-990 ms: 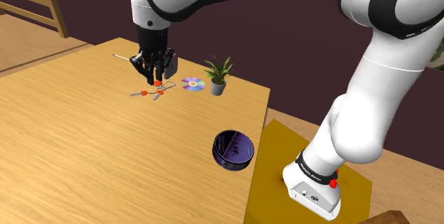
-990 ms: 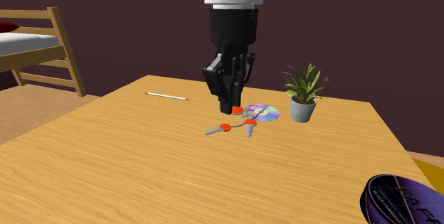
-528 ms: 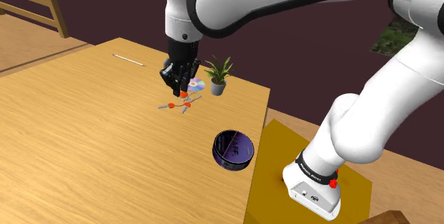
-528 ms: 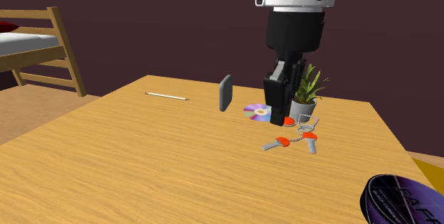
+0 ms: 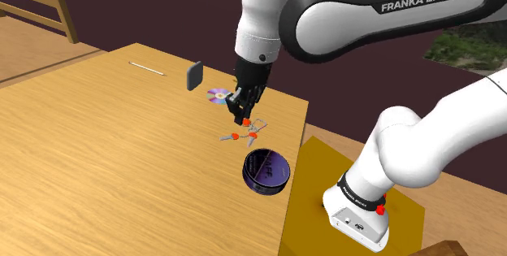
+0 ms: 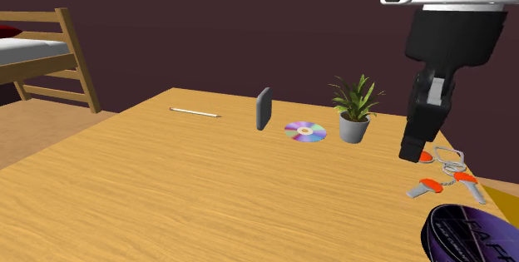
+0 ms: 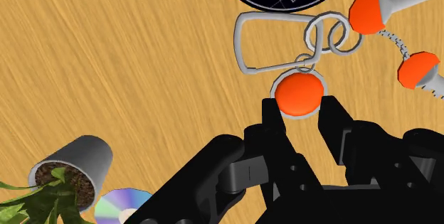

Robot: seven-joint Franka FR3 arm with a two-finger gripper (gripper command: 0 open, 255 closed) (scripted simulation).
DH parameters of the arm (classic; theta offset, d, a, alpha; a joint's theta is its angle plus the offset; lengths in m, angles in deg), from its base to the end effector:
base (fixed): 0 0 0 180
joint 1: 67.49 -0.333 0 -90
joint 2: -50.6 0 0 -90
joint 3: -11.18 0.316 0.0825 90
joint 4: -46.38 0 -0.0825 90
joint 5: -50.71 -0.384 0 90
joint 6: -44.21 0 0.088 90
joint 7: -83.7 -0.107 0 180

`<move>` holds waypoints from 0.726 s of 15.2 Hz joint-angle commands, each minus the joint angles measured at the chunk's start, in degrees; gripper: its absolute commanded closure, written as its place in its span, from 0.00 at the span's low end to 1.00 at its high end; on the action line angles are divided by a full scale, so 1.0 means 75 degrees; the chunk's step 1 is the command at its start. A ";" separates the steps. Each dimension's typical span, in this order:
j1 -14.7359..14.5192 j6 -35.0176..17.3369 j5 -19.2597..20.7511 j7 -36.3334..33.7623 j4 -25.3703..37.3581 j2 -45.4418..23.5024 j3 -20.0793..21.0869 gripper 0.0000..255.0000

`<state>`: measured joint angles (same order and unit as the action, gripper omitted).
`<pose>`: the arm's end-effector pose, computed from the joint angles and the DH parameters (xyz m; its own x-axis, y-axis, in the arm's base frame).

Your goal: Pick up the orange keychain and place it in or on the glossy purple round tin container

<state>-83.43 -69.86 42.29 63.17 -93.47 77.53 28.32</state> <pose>0.3356 0.2355 0.4642 0.9917 0.1284 0.0054 0.1284 -0.9917 -0.0026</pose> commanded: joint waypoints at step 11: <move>-0.0485 -0.0129 -0.0498 0.0008 -0.1865 0.1733 0.0013 1.00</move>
<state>-87.06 -69.85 38.65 63.10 -106.66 90.70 28.36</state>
